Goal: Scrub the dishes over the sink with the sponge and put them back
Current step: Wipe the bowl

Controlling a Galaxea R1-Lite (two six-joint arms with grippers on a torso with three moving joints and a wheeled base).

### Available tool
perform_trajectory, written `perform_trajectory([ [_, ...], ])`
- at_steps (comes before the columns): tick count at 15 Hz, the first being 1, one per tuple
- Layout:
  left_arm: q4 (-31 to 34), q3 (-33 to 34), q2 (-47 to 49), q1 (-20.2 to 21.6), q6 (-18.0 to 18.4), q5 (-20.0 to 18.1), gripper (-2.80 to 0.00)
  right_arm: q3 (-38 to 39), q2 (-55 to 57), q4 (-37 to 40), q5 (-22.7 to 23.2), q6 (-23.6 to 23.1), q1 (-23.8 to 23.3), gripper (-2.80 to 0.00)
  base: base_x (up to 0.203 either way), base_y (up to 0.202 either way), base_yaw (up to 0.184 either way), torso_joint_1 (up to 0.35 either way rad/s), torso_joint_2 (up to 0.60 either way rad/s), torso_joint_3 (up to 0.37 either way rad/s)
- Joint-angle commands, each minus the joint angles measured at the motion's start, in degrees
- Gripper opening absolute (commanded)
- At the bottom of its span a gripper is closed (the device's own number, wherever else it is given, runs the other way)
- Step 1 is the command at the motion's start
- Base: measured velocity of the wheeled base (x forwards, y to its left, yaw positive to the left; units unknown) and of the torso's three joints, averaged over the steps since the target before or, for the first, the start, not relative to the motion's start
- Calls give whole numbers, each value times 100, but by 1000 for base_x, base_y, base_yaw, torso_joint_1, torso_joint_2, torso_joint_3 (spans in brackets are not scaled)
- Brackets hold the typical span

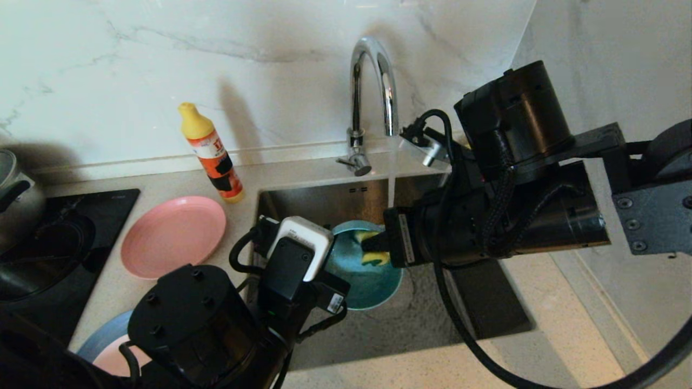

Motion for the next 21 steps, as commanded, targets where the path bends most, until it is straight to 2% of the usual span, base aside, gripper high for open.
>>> perform_trajectory([
  [1,-48,29,-37,8,8,22,-280,89,-221,184,-1,-24,-100,-280,0,0,0,0,0,0],
  [7,-48,-52,-110,43,8,30,-280,457,-247,254,20,-1,-82,-280,0,0,0,0,0,0],
  [18,-48,-148,-104,136,0,48,-280,484,53,376,33,73,734,-280,0,0,0,0,0,0],
  [21,-48,-140,-110,137,-9,48,-280,269,338,339,22,79,764,-280,0,0,0,0,0,0],
])
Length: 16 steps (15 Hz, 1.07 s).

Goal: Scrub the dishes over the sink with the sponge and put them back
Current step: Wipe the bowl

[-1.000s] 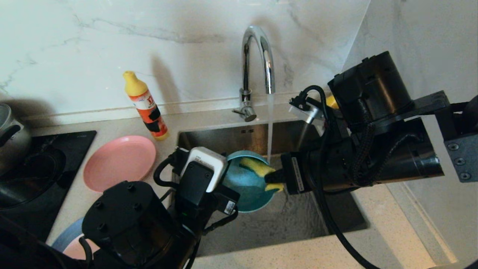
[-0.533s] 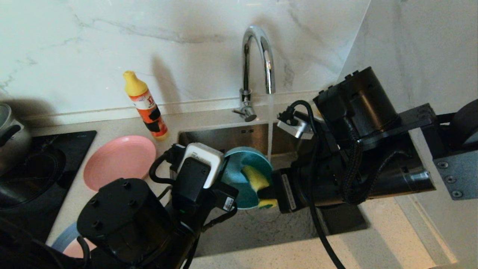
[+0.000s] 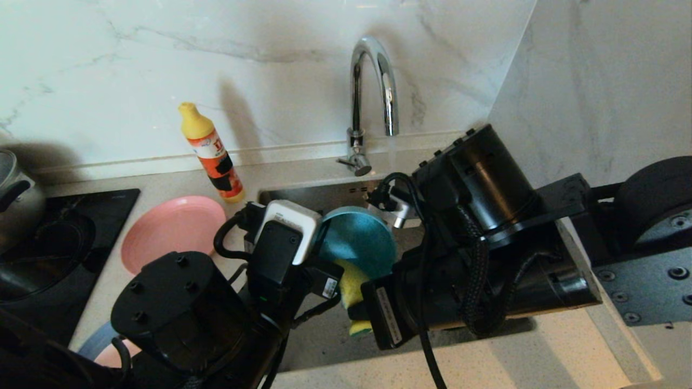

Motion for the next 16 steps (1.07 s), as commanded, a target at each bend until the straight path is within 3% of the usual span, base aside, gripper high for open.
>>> perform_trajectory([
  [1,-48,18,3,4,1,27,-280,-255,275,14,-2,18,26,-280,0,0,0,0,0,0],
  [5,-48,18,-6,13,-7,27,-280,-359,339,26,-6,27,13,-280,0,0,0,0,0,0],
  [10,-48,-11,-26,22,1,62,-280,-233,17,117,-20,13,-477,-280,0,0,0,0,0,0],
  [16,-48,9,-36,13,1,71,-280,-425,-159,198,-29,10,-743,-280,0,0,0,0,0,0],
])
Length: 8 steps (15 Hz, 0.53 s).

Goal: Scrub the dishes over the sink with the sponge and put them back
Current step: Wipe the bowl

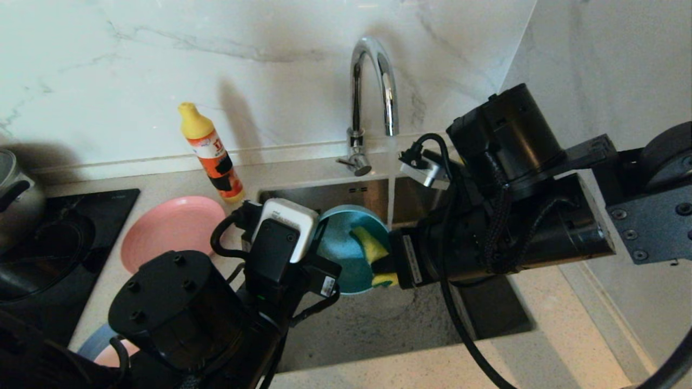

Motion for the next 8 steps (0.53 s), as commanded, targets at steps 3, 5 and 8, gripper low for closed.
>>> perform_trajectory([
  [3,-46,21,-3,-1,19,18,-280,-159,-61,30,-14,0,-149,-280,0,0,0,0,0,0],
  [5,-46,31,-3,-1,19,18,-280,-307,-62,46,-14,0,-150,-280,0,0,0,0,0,0],
  [8,-46,74,-11,-1,17,9,-280,-350,-97,7,-23,-33,-125,-280,0,0,0,0,0,0],
])
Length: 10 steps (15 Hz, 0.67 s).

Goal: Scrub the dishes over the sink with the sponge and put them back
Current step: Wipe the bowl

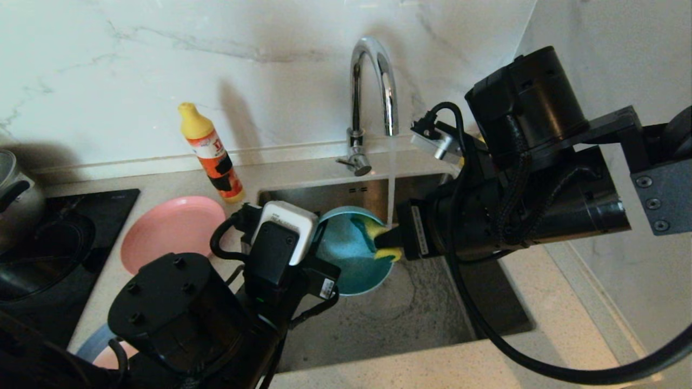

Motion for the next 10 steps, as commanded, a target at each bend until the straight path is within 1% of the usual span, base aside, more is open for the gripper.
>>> perform_trajectory([
  [1,-45,-1,-8,-1,20,16,-280,-24,-27,-15,-3,-17,70,-280,0,0,0,0,0,0],
  [4,-45,7,10,-1,11,7,-280,-81,17,-33,-3,-89,228,-280,0,0,0,0,0,0],
  [8,-45,-10,-8,-1,17,7,-280,-134,145,-33,-3,-132,579,-280,0,0,0,0,0,0],
  [10,-45,-10,1,-1,12,7,-280,-135,227,-33,-8,-132,648,-280,0,0,0,0,0,0],
])
